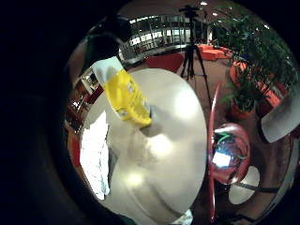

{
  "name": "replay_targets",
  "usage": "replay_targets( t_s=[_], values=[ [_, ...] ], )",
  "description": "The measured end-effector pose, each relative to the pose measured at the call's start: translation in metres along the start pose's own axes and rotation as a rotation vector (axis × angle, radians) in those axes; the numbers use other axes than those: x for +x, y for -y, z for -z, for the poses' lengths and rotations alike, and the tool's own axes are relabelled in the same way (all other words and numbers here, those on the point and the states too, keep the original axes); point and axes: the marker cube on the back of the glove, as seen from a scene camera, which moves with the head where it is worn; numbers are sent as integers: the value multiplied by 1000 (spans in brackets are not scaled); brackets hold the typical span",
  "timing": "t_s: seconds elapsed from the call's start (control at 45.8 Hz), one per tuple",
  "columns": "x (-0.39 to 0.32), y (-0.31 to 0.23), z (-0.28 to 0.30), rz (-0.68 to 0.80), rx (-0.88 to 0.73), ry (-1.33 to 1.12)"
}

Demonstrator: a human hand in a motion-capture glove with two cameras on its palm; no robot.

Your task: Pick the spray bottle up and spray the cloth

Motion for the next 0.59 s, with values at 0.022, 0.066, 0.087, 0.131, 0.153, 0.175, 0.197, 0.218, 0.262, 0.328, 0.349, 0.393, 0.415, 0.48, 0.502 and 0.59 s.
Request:
replay_targets(
  t_s=[0.022,0.066,0.087,0.131,0.153,0.175,0.197,0.218,0.262,0.328,0.349,0.393,0.415,0.48,0.502,0.59],
  values=[
    [0,0,0,-10,-13,3],
    [2,3,-3,21,-10,13],
    [3,4,-4,39,-7,19],
    [4,6,-6,36,-30,30],
    [3,5,-6,24,-50,34],
    [3,5,-6,19,-67,38],
    [3,5,-7,22,-77,42],
    [4,6,-8,32,-82,45],
    [5,8,-10,40,-78,51],
    [4,14,-12,10,-72,55],
    [3,15,-13,-2,-84,57],
    [3,18,-14,-7,-96,62],
    [4,21,-15,4,-88,67],
    [6,21,-16,47,-127,87],
    [6,19,-15,47,-159,92],
    [7,22,-17,23,-171,111]
  ],
)
